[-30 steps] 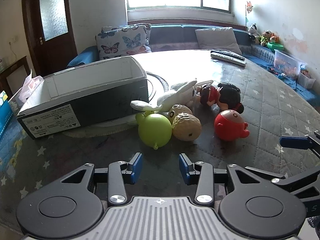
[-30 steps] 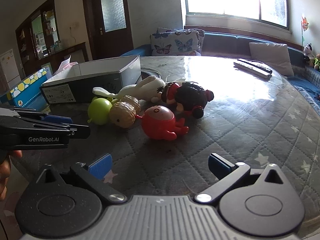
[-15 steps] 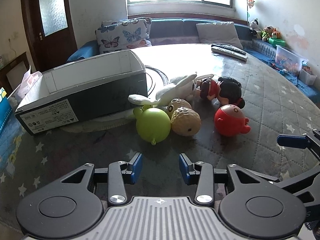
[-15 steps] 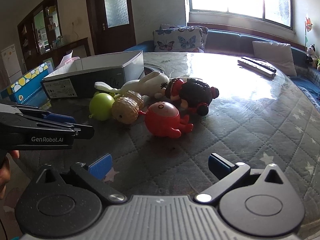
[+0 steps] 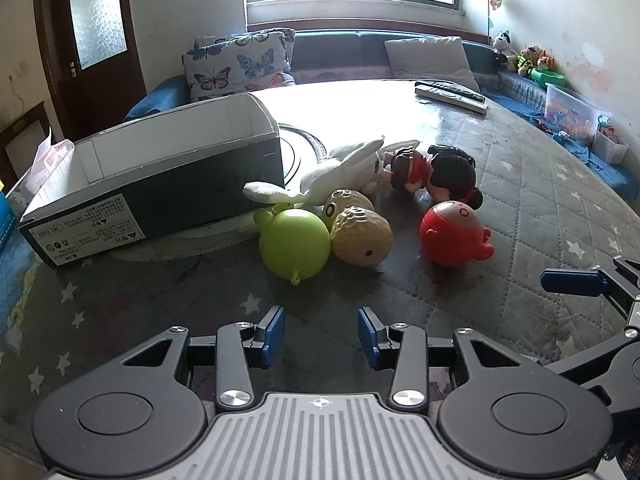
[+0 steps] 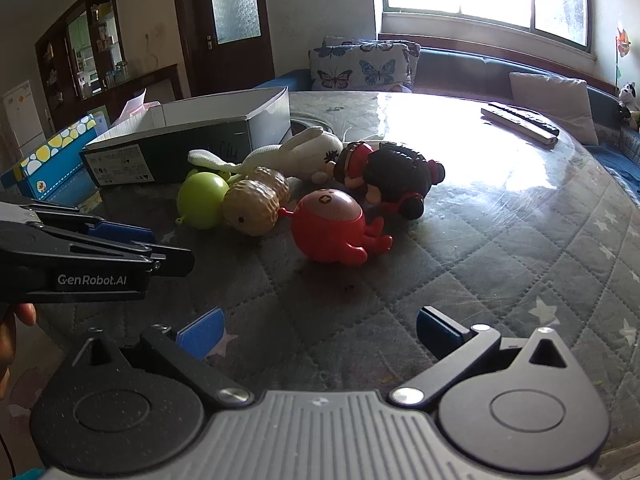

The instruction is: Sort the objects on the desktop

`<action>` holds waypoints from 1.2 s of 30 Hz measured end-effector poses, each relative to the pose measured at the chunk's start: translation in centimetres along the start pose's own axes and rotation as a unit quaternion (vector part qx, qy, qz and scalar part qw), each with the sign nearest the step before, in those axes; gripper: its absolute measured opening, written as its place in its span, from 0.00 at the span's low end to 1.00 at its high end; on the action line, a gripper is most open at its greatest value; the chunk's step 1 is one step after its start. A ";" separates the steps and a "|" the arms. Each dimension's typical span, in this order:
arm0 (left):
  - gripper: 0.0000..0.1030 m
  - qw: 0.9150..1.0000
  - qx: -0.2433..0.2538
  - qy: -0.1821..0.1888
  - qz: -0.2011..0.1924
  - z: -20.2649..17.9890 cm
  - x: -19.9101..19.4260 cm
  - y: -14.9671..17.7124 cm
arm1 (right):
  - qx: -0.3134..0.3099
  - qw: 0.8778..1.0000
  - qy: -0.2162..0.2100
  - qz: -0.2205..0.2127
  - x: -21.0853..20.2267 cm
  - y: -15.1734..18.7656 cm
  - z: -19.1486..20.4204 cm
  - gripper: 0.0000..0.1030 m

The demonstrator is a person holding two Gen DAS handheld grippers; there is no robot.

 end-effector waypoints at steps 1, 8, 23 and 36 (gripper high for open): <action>0.42 1.000 0.000 0.001 0.001 0.0 0.0 0.0 | 0.000 1.000 0.000 0.001 0.0 0.0 0.0 1.00; 0.42 1.000 0.000 0.004 0.005 0.0 0.3 0.0 | -0.003 1.000 0.001 0.008 0.4 -0.1 0.2 1.00; 0.42 1.000 -0.005 0.013 0.013 0.2 1.0 -0.2 | -0.005 1.000 0.001 0.017 1.1 -0.3 0.4 1.00; 0.42 1.000 -0.002 0.019 0.016 0.2 1.3 -0.7 | 0.000 1.000 -0.004 0.018 1.5 -0.8 0.4 1.00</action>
Point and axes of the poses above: each gripper's, at about its wrist camera, not at the fingertips, and x roughly the way its jaws point, z to its left, y to its underside, the point moved 2 cm from there along x, roughly the way its jaws point, and after that the axes turned 15 degrees about x, right-handed, at the moved point
